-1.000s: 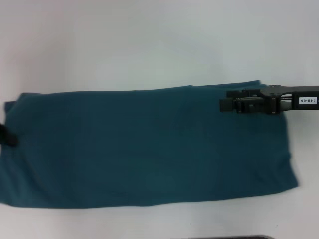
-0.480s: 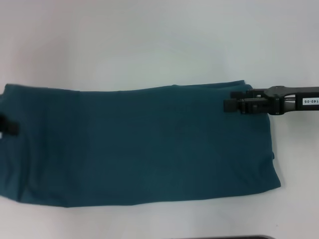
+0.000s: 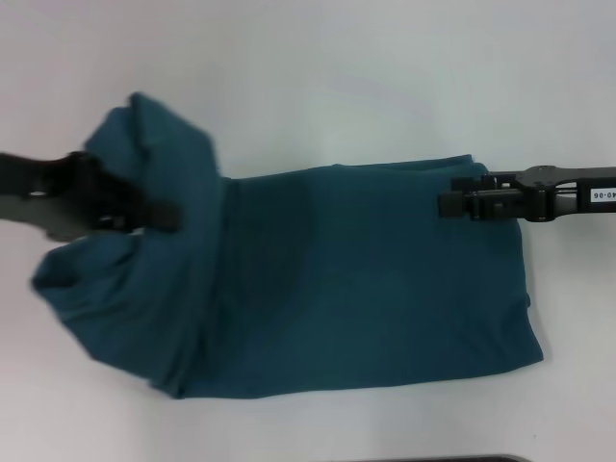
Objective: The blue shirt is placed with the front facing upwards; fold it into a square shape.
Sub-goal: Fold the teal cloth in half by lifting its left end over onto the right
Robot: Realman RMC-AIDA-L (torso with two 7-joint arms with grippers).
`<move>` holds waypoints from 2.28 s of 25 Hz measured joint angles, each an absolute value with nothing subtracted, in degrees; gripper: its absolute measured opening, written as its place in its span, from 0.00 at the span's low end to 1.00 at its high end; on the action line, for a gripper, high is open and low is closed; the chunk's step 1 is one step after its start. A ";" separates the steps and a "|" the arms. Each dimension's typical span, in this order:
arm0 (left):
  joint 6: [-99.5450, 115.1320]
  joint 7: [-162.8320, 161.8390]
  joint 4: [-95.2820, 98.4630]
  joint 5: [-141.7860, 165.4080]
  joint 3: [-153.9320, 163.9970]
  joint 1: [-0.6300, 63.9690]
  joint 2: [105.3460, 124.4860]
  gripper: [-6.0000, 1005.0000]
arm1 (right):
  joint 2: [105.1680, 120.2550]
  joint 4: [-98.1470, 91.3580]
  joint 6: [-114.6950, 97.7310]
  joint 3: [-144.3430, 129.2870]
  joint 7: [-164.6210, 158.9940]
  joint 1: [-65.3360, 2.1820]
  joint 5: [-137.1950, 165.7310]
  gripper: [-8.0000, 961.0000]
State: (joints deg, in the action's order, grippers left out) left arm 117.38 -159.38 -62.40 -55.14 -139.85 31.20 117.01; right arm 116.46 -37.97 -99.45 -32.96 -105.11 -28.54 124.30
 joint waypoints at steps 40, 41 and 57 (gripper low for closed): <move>95.52 -165.70 -60.30 -67.29 -111.18 40.01 124.38 0.07 | 116.37 -37.78 -96.33 -33.14 -106.71 -29.09 124.90 0.80; 95.28 -165.72 -60.29 -67.43 -110.94 40.06 124.40 0.07 | 116.36 -37.76 -96.32 -33.14 -106.84 -29.10 124.90 0.80; 85.15 -168.42 -59.24 -67.30 -104.42 40.88 124.28 0.07 | 116.36 -37.70 -95.19 -33.13 -107.69 -29.28 124.89 0.79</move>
State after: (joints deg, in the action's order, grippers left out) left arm 85.15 -168.42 -59.24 -67.30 -104.42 40.88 124.28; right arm 116.36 -37.70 -95.19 -33.13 -107.69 -29.28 124.89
